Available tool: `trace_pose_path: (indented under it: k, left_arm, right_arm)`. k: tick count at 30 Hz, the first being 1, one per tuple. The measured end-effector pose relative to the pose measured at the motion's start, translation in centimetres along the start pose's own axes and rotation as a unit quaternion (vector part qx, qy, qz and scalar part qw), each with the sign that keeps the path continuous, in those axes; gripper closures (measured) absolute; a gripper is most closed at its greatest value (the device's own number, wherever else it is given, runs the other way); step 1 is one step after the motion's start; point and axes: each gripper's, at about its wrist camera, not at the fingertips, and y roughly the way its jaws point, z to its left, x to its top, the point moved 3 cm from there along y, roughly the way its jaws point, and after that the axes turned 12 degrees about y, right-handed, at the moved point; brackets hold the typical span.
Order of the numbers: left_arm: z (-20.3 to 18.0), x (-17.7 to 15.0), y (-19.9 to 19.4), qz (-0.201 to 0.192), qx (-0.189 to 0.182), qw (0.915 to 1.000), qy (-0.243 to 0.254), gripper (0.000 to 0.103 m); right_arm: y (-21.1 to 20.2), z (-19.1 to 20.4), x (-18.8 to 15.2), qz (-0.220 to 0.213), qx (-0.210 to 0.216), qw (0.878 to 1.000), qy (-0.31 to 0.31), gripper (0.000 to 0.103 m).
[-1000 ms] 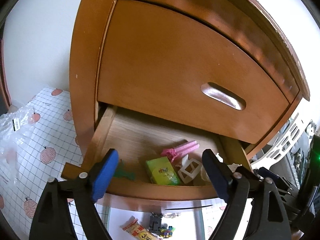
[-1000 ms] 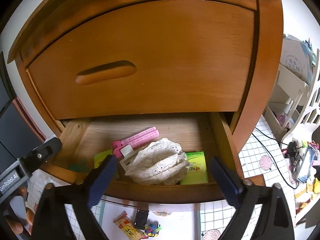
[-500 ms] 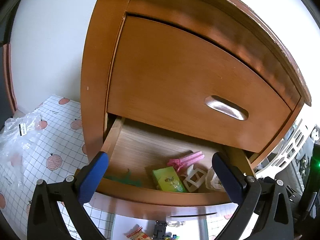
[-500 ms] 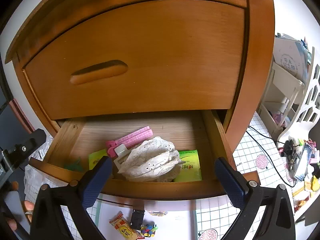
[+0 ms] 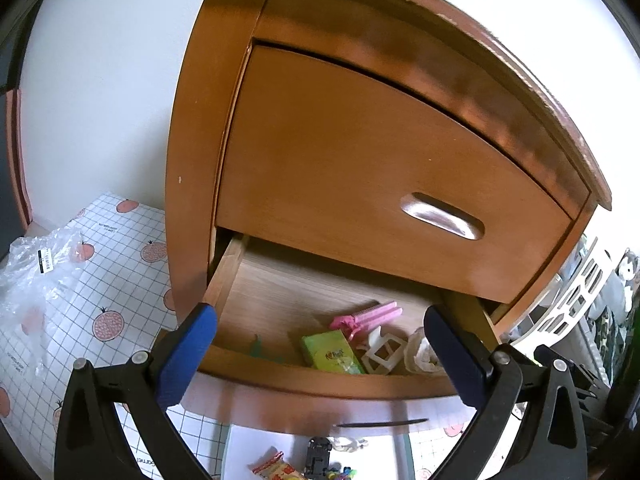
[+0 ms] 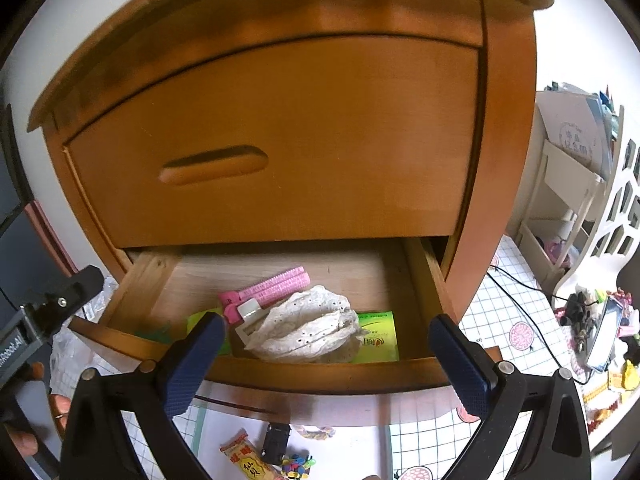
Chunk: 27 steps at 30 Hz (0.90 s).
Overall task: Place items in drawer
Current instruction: 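Withdraw both open tools from the drawer back toward the tray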
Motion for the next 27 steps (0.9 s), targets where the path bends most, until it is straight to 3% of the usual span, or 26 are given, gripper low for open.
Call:
trace_pose_path:
  k: [5, 11, 17, 27]
  left_arm:
    - [-0.4, -1.0, -1.7, -0.01, -0.007, 0.9999, 0.004, 0.0]
    - [-1.0, -3.4, -3.2, 0.001, -0.021, 0.9997, 0.012, 0.0]
    - [-1.7, -6.7, -3.1, 0.04, -0.037, 0.9983, 0.02, 0.0]
    - [-0.5, -13.5, -0.8, 0.13, -0.029, 0.991, 0.011, 0.0]
  right_arm:
    - [-1.6, 0.0, -0.9, -0.018, 0.017, 1.0, -0.007, 0.0]
    - [-3.0, -0.5, -3.7, -0.006, 0.028, 1.0, -0.004, 0.0]
    - [-3.3, -0.5, -6.9, 0.017, 0.027, 0.999, -0.005, 0.0]
    - [-0.6, -1.8, -13.5, 0.086, 0.013, 0.996, 0.006, 0.0]
